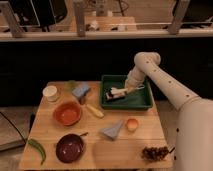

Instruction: Place brush in tray

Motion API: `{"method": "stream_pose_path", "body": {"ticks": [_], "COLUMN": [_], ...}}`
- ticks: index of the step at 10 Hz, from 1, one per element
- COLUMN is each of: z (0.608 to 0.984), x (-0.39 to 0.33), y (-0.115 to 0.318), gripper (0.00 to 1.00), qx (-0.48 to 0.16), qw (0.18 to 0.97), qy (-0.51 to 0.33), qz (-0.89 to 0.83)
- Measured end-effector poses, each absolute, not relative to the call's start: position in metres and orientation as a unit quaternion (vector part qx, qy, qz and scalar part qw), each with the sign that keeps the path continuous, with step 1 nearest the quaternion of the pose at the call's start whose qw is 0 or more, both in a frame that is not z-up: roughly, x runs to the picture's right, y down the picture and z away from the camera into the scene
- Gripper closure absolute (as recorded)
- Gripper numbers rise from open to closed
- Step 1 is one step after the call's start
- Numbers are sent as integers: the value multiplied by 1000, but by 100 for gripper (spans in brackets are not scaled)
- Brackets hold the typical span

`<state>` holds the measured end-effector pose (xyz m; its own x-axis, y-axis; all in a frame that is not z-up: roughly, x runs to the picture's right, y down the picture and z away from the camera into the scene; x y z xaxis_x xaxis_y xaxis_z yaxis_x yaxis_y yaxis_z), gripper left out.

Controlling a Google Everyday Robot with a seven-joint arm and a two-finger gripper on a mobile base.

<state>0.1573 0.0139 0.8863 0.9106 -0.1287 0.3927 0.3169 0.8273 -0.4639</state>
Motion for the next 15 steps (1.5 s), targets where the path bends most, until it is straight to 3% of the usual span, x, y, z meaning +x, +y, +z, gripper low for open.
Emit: {"method": "stream_pose_path", "body": {"ticks": [8,15], "z": [896,899], "x": [162,166], "y": [10,10], "gripper": [23,20], "qx": [-283,-288], "qw": [935,933], "qy": [-186,-194], "qz": [-101,-97]}}
